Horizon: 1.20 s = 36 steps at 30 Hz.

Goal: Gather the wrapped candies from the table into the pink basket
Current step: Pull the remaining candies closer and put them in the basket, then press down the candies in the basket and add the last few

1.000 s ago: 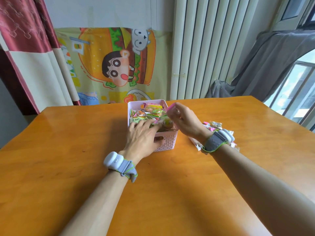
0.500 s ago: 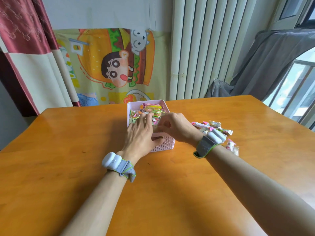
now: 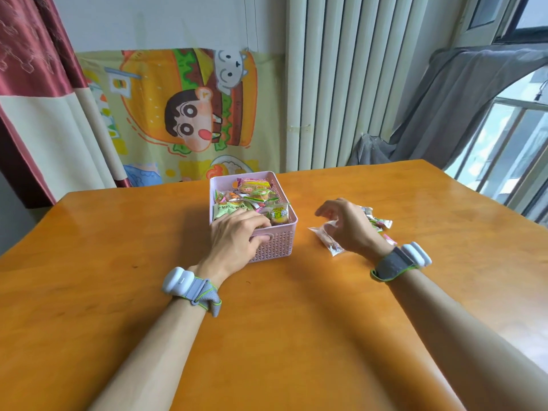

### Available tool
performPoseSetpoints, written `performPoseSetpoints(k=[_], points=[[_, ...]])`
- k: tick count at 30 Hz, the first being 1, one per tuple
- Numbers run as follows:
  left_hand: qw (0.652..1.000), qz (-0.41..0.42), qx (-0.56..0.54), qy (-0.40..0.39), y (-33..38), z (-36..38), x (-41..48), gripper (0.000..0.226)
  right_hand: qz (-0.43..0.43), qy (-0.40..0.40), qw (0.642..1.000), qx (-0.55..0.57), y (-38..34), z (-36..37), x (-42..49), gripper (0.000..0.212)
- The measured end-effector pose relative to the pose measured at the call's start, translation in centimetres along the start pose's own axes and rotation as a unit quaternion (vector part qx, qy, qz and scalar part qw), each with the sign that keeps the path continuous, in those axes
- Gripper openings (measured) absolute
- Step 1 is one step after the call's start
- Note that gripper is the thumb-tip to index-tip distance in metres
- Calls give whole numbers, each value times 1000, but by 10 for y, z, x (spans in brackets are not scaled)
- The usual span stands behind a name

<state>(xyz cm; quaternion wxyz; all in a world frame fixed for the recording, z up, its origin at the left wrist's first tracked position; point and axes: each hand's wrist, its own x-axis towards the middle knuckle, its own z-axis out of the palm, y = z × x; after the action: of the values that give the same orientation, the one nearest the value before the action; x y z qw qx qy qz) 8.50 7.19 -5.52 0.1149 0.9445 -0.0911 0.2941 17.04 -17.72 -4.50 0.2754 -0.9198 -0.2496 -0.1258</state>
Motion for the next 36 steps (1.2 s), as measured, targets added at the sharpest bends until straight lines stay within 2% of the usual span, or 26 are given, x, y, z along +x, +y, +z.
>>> performPoseSetpoints(k=[2, 8, 13, 15, 19, 24, 26, 28, 31, 34, 36], points=[[1000, -1, 2, 12, 2, 2, -1, 19, 27, -21, 999, -43, 13, 4, -10, 38], [1000, 11, 1, 19, 5, 5, -3, 17, 76, -69, 994, -47, 26, 14, -15, 50], [999, 29, 4, 17, 16, 9, -6, 16, 61, -118, 988, -82, 27, 10, -5, 42], [999, 39, 1, 15, 23, 10, -7, 16, 43, -106, 991, -67, 26, 8, -4, 41], [998, 54, -1, 13, 35, 11, -8, 16, 42, -32, 998, -18, 22, 10, -4, 43], [998, 58, -3, 12, 40, 10, -9, 15, 104, 35, 992, -59, 39, 3, -3, 36], [998, 58, -2, 12, 41, 10, -9, 15, 123, 23, 987, -98, 47, 1, -4, 29], [998, 58, -2, 12, 41, 10, -9, 15, 139, -5, 983, -120, 49, 3, -6, 32], [998, 54, 2, 18, 40, 10, -10, 16, 181, -53, 977, -99, 45, 4, -9, 33], [998, 55, 6, 23, 40, 12, -10, 17, 170, -98, 975, -103, 40, 6, -11, 24], [998, 55, 6, 26, 40, 12, -10, 17, 156, -112, 976, -104, 38, 4, -11, 25]])
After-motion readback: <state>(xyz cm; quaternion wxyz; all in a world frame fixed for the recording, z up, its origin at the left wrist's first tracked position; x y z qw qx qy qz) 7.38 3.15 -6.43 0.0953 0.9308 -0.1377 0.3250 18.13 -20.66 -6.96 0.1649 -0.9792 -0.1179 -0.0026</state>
